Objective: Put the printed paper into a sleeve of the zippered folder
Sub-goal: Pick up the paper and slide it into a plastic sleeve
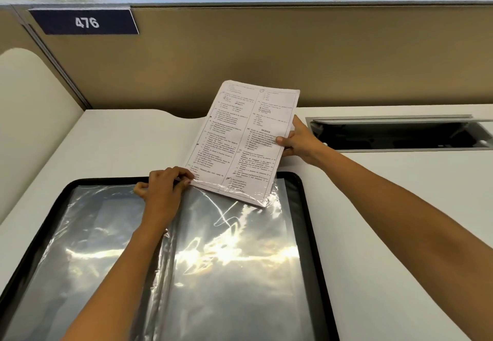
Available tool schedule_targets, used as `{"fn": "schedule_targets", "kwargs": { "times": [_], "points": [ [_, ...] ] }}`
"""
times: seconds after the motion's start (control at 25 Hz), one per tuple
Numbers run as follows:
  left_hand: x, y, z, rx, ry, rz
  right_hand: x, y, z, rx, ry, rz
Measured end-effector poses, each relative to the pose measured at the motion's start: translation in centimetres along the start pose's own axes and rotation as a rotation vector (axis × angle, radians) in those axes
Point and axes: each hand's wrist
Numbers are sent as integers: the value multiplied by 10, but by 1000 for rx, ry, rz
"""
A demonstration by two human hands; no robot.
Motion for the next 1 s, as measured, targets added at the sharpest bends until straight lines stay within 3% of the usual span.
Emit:
{"fn": "schedule_targets", "kwargs": {
  "times": [0.36,0.72,1.0],
  "points": [
    [0,0,4,24,35,20,1,-5,2,-13,-5,-10],
    [-10,6,9,50,-81,197,5,-12,3,-3,3,-71],
    [-9,9,10,42,-128,208,-5,-9,3,-126,-6,-183]
  ]
}}
Point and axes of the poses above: each hand's wrist, its own z-axis towards the middle knuckle, its own y-axis out of the palm, x = y × z, and after that the axes turned 10 degrees about -y, right-handed
